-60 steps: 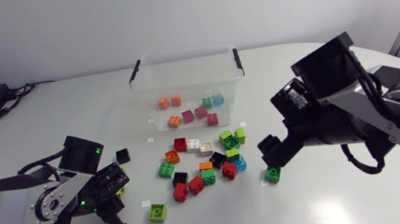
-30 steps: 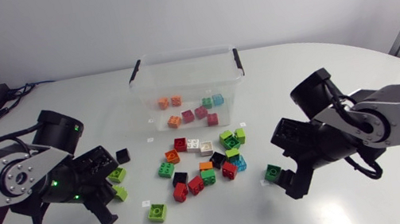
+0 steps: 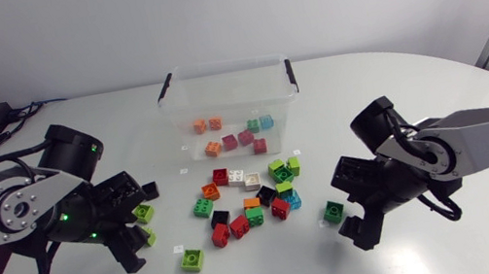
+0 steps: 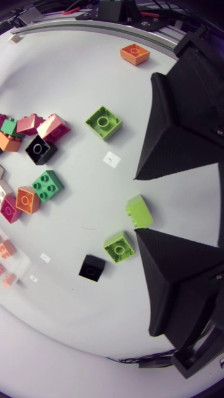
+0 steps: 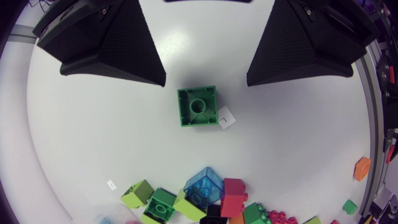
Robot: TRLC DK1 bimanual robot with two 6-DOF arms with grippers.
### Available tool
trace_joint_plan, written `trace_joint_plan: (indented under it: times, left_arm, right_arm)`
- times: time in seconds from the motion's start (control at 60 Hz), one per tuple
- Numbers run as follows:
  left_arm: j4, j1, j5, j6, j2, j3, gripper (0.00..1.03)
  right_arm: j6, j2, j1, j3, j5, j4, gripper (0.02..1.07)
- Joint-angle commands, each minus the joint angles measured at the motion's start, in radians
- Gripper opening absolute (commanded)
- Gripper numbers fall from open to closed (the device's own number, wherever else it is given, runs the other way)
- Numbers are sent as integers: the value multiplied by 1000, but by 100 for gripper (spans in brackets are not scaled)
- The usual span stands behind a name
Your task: Place the duplo bricks in the container
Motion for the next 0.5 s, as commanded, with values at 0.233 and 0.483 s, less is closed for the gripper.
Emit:
trace_joint_plan:
  times: [0.233,0.483]
  left_arm:
    - [-180,40,52,-203,166,170,70]
    - [-225,58,80,-370,299,208,70]
  right_arm:
    - [-28,-52,-19,-56,-6,-1,96]
    - [-28,-90,-30,-96,-6,7,96]
